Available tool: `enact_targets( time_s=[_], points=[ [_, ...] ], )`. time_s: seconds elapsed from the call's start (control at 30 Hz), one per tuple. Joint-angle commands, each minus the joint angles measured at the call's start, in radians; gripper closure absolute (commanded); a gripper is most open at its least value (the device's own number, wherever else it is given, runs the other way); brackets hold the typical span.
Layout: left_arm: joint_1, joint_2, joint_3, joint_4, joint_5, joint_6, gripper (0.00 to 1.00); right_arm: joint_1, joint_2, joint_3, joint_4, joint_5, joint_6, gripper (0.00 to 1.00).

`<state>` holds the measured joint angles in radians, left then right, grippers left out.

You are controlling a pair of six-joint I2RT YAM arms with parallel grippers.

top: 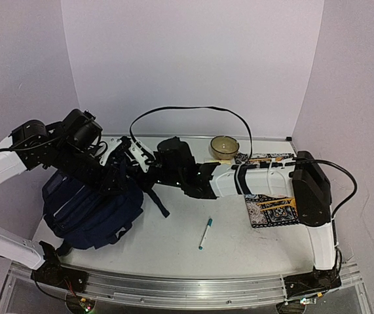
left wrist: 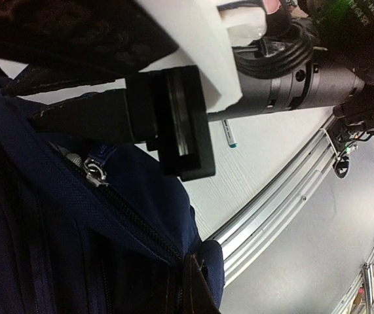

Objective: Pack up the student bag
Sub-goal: Pick up the largest pocket of the bag from the student bag.

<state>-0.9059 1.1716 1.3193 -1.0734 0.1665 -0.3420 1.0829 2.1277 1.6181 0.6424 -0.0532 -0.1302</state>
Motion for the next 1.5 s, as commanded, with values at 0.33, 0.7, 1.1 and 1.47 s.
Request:
enact_targets(
  time_s=[0.33, 0.7, 1.1, 1.47],
  points=[
    [-0.022, -0.106, -0.026, 0.162, 0.112, 0.015, 1.00, -0.001, -0.342, -0.389, -0.002, -0.222, -0.037, 0.54],
    [-0.022, -0.105, -0.094, 0.138, 0.123, 0.021, 1.00, -0.013, -0.373, -0.366, -0.124, -0.338, 0.025, 0.46],
    [-0.022, -0.108, -0.119, 0.137, 0.121, 0.012, 1.00, -0.023, -0.184, -0.208, -0.140, -0.424, -0.083, 0.58],
    [-0.021, -0.101, -0.103, 0.136, 0.119, 0.016, 1.00, -0.021, -0.134, -0.144, -0.157, -0.458, -0.151, 0.88]
  ],
)
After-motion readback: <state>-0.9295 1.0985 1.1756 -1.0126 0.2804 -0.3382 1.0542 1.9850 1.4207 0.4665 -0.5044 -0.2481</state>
